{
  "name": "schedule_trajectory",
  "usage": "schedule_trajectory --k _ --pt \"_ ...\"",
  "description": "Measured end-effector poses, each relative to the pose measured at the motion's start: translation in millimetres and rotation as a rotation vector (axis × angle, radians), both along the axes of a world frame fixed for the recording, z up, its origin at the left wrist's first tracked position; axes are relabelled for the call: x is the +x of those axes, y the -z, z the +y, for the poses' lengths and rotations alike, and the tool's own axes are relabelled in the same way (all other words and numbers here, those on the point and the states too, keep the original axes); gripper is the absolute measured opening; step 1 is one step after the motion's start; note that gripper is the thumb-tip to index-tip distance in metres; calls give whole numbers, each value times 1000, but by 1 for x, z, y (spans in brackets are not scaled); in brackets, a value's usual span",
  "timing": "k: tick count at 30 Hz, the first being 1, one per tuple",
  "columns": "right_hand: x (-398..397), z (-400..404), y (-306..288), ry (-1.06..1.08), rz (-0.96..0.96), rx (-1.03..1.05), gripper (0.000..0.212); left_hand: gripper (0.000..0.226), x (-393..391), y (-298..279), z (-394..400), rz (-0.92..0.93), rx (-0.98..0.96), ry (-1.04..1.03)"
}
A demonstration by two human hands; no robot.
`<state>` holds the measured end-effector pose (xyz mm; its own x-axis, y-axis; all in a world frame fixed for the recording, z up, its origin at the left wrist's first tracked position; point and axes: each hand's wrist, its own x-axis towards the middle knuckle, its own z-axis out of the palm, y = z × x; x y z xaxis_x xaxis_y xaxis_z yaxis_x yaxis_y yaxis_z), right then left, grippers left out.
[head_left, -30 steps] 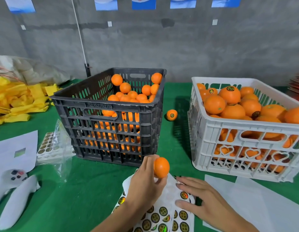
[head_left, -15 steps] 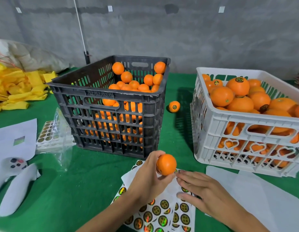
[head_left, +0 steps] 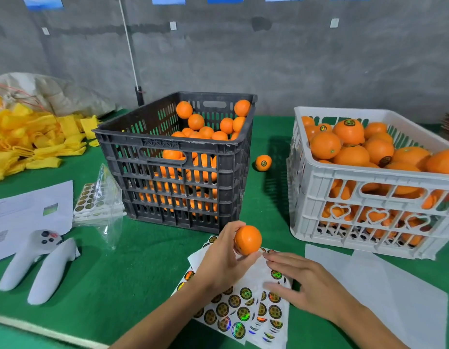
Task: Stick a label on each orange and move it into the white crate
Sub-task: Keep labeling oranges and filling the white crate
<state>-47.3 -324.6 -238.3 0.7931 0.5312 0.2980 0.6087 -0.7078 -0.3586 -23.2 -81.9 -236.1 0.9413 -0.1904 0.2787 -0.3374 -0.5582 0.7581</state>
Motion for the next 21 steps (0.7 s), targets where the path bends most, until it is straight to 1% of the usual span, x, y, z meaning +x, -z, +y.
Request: schedule_trajectory --k 1,2,4,6,9,12,14,15,18,19,21 --pt "-1 -3 1 18 70 20 71 61 0 -1 0 -3 -1 0" --pt "-2 -5 2 21 101 36 77 61 -1 -1 0 -3 -6 -2" --pt "-1 -6 1 15 120 39 79 60 -2 -2 2 -1 -30 -8" --pt "0 -4 0 -21 68 19 73 58 -3 -1 4 2 -69 -13" --pt "0 -1 -2 -52 -32 30 56 58 -4 0 5 7 -123 -31" --pt "-1 2 -3 -114 -184 9 41 59 -4 0 5 2 -116 -44" --pt "0 2 -4 -156 -252 -41 38 60 -3 0 6 8 -117 -44" --pt "0 2 -5 -158 -251 -56 40 60 -3 1 6 17 -126 -45" --pt "-3 0 -4 -111 -145 -32 53 61 -2 2 8 48 -168 -53" --pt "-3 0 -4 -107 -126 -19 54 61 -1 1 8 52 -170 -54" --pt "-2 2 -4 -124 -122 -2 49 59 -1 -2 8 53 -148 -37"
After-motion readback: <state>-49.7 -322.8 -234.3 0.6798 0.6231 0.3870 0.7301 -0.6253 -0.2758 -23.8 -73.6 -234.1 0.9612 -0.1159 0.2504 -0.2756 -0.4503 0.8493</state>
